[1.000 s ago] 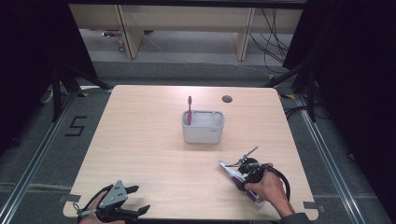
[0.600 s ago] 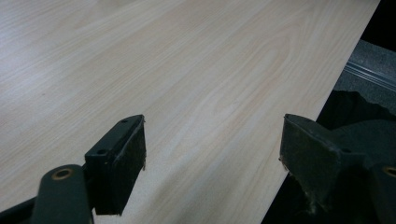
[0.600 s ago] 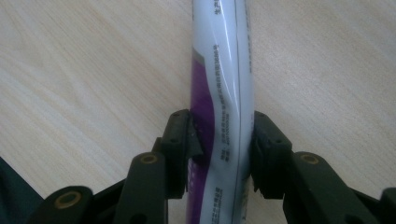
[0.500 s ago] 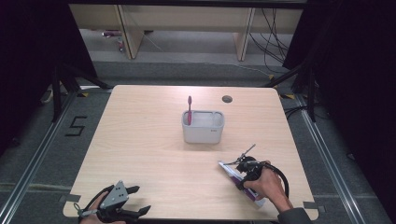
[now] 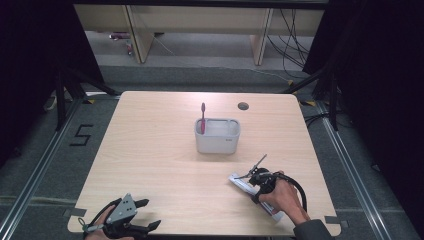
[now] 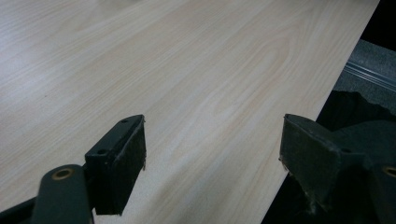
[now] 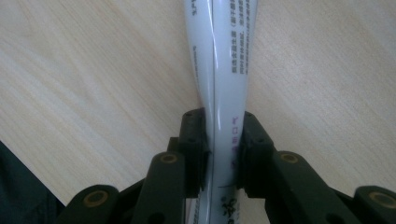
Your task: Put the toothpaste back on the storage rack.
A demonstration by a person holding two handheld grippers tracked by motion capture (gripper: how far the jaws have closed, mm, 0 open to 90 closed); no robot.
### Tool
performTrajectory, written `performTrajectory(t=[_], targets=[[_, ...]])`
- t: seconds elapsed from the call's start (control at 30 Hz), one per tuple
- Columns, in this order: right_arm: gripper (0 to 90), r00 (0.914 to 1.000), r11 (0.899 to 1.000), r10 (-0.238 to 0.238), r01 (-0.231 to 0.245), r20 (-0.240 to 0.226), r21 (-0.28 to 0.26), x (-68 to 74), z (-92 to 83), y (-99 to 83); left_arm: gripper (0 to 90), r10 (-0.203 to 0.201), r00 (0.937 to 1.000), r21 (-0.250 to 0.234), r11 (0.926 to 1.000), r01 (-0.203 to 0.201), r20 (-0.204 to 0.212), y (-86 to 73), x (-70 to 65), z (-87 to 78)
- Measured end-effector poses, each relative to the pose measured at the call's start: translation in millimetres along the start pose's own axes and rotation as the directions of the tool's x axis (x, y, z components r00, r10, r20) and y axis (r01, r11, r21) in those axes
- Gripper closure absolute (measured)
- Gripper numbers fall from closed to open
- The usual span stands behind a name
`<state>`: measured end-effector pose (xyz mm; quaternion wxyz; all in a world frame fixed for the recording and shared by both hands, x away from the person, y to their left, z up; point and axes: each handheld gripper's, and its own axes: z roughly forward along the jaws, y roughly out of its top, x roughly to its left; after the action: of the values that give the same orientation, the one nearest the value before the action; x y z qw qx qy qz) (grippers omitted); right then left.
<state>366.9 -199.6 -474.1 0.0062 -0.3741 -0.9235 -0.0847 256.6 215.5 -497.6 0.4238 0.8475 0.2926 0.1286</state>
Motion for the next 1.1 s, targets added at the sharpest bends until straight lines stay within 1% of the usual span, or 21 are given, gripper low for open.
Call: performTrajectory(t=[0.03,0.07,0.1,0.13,0.2,0.23,0.27,0.3,0.33,0.43,0.47,0.5,0.53,0.57,0.63,0.73,0.8,0.87,0.9,1.03,1.1], targets=[[74.3,0.9999,1.0,-0.007,0.007,0.008,-0.002,-0.3,0.8,0.0,22.2,-0.011,0.9999,-0.01,0.9999,0.011,0.002,-0.4,-0.9,0.5],[74.4,1.0,1.0,0.001,-0.001,0.007,-0.001,0.2,0.7,0.1,22.2,-0.007,1.0,-0.014,0.9999,0.007,0.002,-0.7,-0.7,0.5],[74.5,0.9999,1.0,0.007,-0.007,0.012,0.001,1.1,0.5,0.3,22.2,-0.016,0.9999,-0.016,0.9997,0.016,0.004,-0.5,-1.5,0.4],[74.5,0.9998,1.0,0.016,-0.016,0.009,0.002,2.2,0.2,0.7,22.2,-0.005,1.0,-0.009,1.0,0.005,-0.001,-0.1,-0.3,-0.1],[74.7,0.9999,1.0,0.003,-0.003,0.014,-0.01,1.2,-0.1,0.3,22.2,-0.023,0.9997,-0.017,0.9996,0.023,0.003,-0.5,-1.3,0.9],[74.8,0.9998,1.0,-0.012,0.012,0.017,-0.02,-0.4,0.2,-0.5,22.2,-0.024,0.9997,-0.012,0.9996,0.024,-0.004,-0.7,-1.8,0.4],[74.9,0.9999,1.0,0.003,-0.003,0.014,-0.018,0.4,-0.6,-1.2,22.2,-0.022,0.9997,-0.011,0.9997,0.022,-0.003,-0.8,-1.6,0.4],[75.0,0.9996,1.0,-0.018,0.019,0.021,-0.024,-0.9,-0.7,-1.9,22.2,-0.023,0.9997,-0.013,0.9997,0.023,-0.002,-0.5,-1.3,0.5],[75.0,0.9996,1.0,-0.01,0.011,0.027,-0.023,-0.7,-1.0,-2.7,22.2,-0.026,0.9996,-0.025,0.9993,0.026,0.005,-0.6,-0.8,1.4],[75.2,0.9994,1.0,-0.018,0.019,0.03,-0.024,-2.7,-2.1,-4.3,22.2,-0.032,0.9995,-0.034,0.9989,0.032,0.007,-0.7,-1.4,1.5],[75.2,0.9994,1.0,-0.009,0.01,0.034,-0.022,-2.2,-2.3,-4.7,22.1,-0.033,0.9994,-0.034,0.9989,0.033,0.008,-0.6,-1.3,1.5],[75.3,0.9991,0.999,-0.024,0.025,0.034,-0.031,-2.5,-2.6,-4.9,22.1,-0.025,0.9997,-0.029,0.9993,0.025,0.003,-0.6,-0.2,1.4],[75.3,0.9994,0.999,-0.02,0.02,0.027,-0.031,-2.0,-3.5,-5.3,22.1,-0.013,0.9999,-0.008,0.9999,0.012,-0.008,-0.3,1.1,0.7],[75.3,0.9995,0.999,-0.015,0.016,0.027,-0.034,-1.7,-4.0,-5.5,22.1,-0.025,0.9997,-0.017,0.9995,0.025,0.0,-0.4,0.1,0.9],[75.4,0.9992,0.999,-0.027,0.028,0.028,-0.043,-2.4,-6.1,-5.6,22.1,-0.023,0.9997,-0.026,0.9994,0.023,0.001,-0.7,0.2,0.9],[75.4,0.9994,0.998,-0.013,0.015,0.032,-0.058,-3.3,-11.3,-6.1,22.1,-0.03,0.9995,-0.021,0.9993,0.03,0.005,-0.6,0.0,1.0],[75.4,0.9992,0.998,-0.005,0.008,0.039,-0.069,-3.6,-15.1,-6.1,22.1,-0.025,0.9997,-0.015,0.9996,0.025,0.0,-0.6,0.2,0.6],[75.4,0.9993,0.997,-0.007,0.009,0.035,-0.071,-3.9,-19.7,-5.6,22.1,-0.034,0.9994,-0.019,0.9992,0.034,0.007,-0.4,0.3,1.1],[75.4,0.9995,0.997,0.002,0.001,0.033,-0.075,-4.1,-21.3,-5.3,22.1,-0.03,0.9995,-0.019,0.9994,0.03,0.002,-0.4,0.5,1.2],[75.5,0.9987,0.995,-0.021,0.026,0.047,-0.096,-5.9,-27.6,-2.9,22.1,-0.035,0.9994,-0.026,0.999,0.035,0.004,-0.5,0.3,0.8],[75.5,0.9988,0.995,-0.004,0.009,0.049,-0.1,-5.4,-31.1,-2.3,22.1,-0.033,0.9994,-0.021,0.9992,0.033,0.005,-0.7,0.5,0.5]])
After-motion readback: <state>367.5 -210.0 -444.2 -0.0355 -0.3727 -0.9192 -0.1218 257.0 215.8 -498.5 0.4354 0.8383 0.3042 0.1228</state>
